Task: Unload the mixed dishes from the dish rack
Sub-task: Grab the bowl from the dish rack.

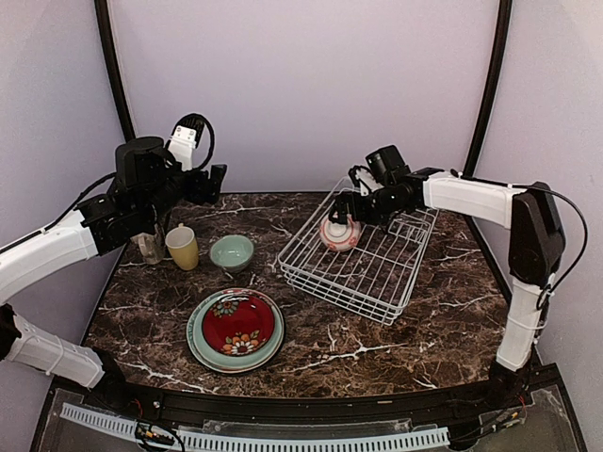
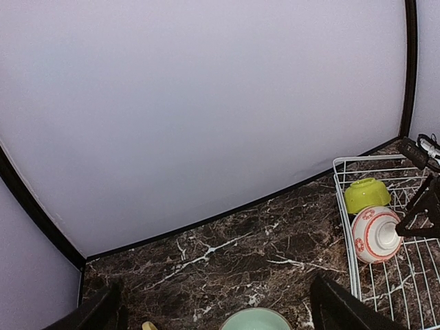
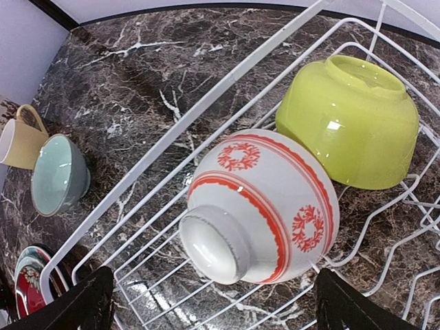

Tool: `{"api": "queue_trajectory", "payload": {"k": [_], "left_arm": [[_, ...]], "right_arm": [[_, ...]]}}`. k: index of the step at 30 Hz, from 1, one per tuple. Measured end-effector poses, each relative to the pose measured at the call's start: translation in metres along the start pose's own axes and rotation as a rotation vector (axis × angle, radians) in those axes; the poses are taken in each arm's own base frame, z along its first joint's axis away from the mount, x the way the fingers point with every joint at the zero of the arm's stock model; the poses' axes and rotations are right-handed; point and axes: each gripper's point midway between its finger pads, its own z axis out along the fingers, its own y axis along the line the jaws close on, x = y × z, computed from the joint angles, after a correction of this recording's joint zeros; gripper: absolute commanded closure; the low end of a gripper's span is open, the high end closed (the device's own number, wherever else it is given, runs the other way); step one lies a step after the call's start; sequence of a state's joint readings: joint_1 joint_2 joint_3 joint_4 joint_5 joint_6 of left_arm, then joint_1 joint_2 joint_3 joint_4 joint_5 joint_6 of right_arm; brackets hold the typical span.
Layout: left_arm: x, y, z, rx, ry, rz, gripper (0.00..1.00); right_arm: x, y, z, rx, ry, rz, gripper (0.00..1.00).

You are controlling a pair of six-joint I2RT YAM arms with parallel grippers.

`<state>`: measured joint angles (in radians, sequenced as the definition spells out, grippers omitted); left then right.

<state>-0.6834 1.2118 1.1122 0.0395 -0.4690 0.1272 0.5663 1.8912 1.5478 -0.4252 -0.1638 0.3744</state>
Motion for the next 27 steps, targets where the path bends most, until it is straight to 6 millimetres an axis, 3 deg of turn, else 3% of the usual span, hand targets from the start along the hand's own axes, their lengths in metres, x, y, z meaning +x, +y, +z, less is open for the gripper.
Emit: {"api": "queue_trajectory", "payload": {"k": [7,14,19,27], "left_arm": [[0.001,0.000,0.000,0.001,0.005,0.003,0.09],[0.002,0.000,0.000,0.001,0.007,0.004,0.09],[0.004,-0.001,0.001,0.001,0.013,0.007,0.09],[0.004,-0.001,0.001,0.002,0.014,0.007,0.09]], "right_arm": [[-0.001,-0.011,0.010,0.102,0.019,-0.075,0.01],[-0.010,0.006,0.025,0.282,0.021,-0.269,0.04],[-0.003,0.009,0.039,0.419,0.058,-0.395,0.10],[0.009,-0.003,0.047,0.572,0.119,-0.515,0.17]]}}
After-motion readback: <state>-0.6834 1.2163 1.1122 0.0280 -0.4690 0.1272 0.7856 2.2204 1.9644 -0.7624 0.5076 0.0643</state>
